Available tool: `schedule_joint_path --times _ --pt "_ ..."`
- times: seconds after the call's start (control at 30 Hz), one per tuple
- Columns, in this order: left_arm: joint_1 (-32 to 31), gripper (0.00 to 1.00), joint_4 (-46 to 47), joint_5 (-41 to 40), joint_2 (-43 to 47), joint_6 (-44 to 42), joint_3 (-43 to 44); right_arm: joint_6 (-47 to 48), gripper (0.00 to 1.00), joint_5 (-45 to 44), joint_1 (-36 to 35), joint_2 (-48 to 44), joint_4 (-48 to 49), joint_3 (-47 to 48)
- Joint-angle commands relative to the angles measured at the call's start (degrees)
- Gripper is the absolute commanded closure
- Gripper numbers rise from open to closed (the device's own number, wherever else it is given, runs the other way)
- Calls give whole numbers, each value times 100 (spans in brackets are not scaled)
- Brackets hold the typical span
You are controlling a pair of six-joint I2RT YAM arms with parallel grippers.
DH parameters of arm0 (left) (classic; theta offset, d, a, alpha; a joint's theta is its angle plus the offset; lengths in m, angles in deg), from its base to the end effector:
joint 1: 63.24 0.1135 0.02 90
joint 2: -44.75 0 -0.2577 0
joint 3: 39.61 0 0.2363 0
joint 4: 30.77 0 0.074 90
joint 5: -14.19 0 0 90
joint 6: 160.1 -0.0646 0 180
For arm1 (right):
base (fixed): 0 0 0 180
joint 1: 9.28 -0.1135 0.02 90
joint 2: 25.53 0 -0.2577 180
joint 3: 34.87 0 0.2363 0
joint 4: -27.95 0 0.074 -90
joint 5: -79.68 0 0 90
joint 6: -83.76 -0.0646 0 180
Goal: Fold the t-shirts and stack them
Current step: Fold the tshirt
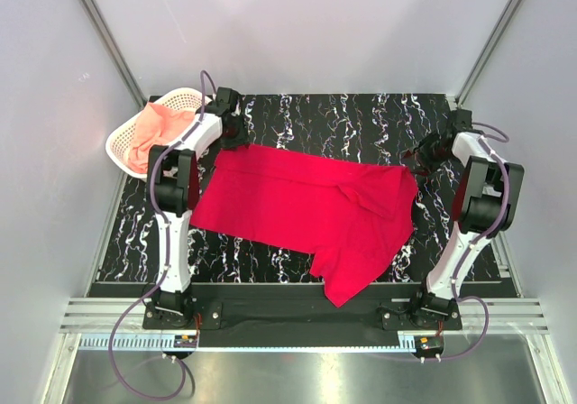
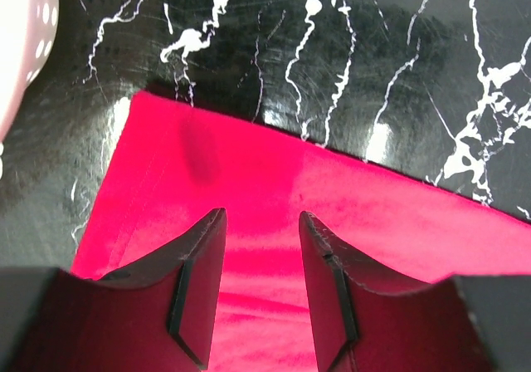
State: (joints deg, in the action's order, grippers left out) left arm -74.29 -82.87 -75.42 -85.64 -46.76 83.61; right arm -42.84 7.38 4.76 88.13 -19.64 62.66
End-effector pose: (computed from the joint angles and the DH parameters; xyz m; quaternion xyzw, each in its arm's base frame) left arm 0.4831 -0.0948 0.1611 -0.1023 0.9588 -0.0815 0.2522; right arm 0.4029 -0.0805 0.1624 0.3799 0.8847 0.1909 0.1910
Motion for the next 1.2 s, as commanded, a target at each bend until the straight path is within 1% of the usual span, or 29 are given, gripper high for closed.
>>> schedule_joint_path --times 0.0,0.13,0.17,0.2,0.33,0.37,0.47,0.5,0.6,0.7,0.77,0.83,0.97,1.13,1.17 --pt "59 55 92 111 -223 -110 398 -154 42 112 2 94 19 163" --pt "68 55 -49 85 -390 -92 583 -277 49 208 2 314 45 251" --pt "68 55 -67 76 -400 -83 584 -330 53 217 2 349 80 251" --pt "68 55 -84 67 -417 -57 592 -339 55 217 2 358 80 260" --pt "85 55 -199 93 -540 13 663 -365 59 217 2 384 80 138" --pt "94 55 -234 111 -584 40 663 -374 67 217 11 376 159 50" --pt "129 55 -278 146 -681 92 654 -234 82 103 72 314 186 -47" --pt "138 55 -304 146 -707 93 663 -155 84 85 90 297 177 -56" --pt "173 55 -374 181 -830 101 698 205 86 23 107 235 282 -82" --pt "191 55 -419 190 -865 110 646 513 96 76 99 147 624 -293" --pt "191 55 -401 190 -866 119 602 662 100 120 116 112 870 -478" --pt "208 55 -366 190 -883 101 540 768 100 138 125 103 1047 -583" --pt "217 55 -357 208 -927 75 566 1075 100 24 160 261 1231 -505" --pt "217 55 -331 173 -927 31 522 1295 99 -248 195 323 1126 -189" --pt "217 55 -331 173 -936 22 522 1322 98 -414 195 288 1065 -162"
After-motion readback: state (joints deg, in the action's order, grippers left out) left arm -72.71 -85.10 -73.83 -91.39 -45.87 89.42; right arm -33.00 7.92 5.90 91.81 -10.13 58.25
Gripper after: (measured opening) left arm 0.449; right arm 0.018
